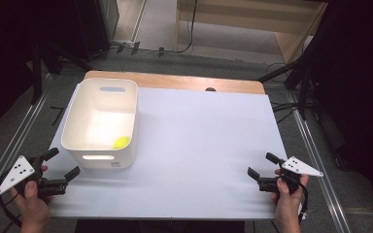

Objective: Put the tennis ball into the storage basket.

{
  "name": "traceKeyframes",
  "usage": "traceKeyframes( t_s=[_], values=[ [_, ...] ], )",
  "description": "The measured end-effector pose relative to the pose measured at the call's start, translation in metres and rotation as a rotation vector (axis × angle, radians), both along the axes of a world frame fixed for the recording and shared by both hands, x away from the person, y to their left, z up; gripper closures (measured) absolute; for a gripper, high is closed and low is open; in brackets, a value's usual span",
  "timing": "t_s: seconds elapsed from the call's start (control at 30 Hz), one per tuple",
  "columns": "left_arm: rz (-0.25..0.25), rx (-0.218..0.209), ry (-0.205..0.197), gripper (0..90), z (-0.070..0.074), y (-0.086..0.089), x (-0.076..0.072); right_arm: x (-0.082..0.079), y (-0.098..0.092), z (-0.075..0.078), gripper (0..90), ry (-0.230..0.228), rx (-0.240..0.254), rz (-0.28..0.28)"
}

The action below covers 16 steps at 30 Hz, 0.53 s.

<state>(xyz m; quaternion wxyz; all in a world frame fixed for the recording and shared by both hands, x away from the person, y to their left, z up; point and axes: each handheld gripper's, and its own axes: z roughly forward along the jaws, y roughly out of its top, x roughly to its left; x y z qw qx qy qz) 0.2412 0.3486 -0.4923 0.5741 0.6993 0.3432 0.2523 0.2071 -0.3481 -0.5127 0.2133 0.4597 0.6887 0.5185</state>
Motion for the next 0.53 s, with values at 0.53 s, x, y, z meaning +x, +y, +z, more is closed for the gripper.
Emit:
traceKeyframes(
  t_s=[0.53],
  values=[
    [-0.001, 0.007, 0.000, 0.0, 0.000, 0.000, 0.000, -0.011, -0.024, -0.007, 0.0, -0.042, 0.064, -0.074]
  ],
)
